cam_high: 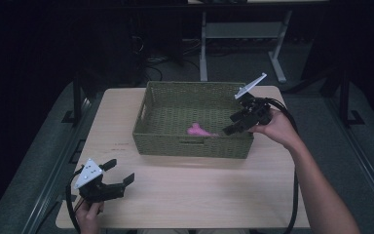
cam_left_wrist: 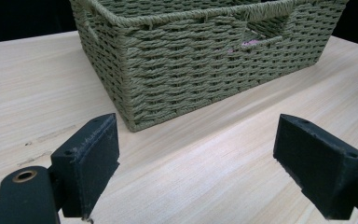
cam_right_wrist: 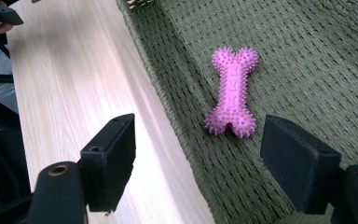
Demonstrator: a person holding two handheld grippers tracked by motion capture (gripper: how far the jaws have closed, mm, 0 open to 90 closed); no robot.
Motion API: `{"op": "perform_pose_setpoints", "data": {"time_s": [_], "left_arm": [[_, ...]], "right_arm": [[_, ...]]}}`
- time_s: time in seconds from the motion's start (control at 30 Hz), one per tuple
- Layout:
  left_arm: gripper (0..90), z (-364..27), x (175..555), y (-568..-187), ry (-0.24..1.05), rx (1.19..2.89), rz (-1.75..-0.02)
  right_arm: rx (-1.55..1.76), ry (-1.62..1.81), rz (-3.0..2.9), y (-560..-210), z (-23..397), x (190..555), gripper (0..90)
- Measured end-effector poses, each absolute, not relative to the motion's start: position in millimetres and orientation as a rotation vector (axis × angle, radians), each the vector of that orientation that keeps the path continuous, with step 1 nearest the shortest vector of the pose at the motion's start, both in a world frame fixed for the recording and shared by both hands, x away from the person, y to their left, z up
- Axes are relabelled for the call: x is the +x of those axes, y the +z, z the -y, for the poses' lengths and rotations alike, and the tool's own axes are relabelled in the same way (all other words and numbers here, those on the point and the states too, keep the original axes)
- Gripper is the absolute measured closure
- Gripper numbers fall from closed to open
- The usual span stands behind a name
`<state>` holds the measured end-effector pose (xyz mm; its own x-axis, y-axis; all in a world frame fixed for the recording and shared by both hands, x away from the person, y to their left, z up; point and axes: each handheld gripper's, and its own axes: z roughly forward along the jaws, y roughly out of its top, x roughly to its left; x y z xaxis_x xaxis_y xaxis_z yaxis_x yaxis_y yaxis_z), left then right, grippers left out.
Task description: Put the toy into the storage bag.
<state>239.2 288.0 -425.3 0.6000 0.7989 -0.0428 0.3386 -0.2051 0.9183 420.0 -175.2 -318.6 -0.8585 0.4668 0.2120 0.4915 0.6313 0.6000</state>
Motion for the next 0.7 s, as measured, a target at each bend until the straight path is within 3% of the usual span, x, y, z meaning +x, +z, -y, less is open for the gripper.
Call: {"op": "perform_pose_setpoints", "data": {"time_s": [0.7], "left_arm": [[13.8, -288, 239, -426, 0.553, 1.792, -0.93]], "right_arm": [[-0.793, -1.082, 2.81, -322, 181, 391, 23.7]]}}
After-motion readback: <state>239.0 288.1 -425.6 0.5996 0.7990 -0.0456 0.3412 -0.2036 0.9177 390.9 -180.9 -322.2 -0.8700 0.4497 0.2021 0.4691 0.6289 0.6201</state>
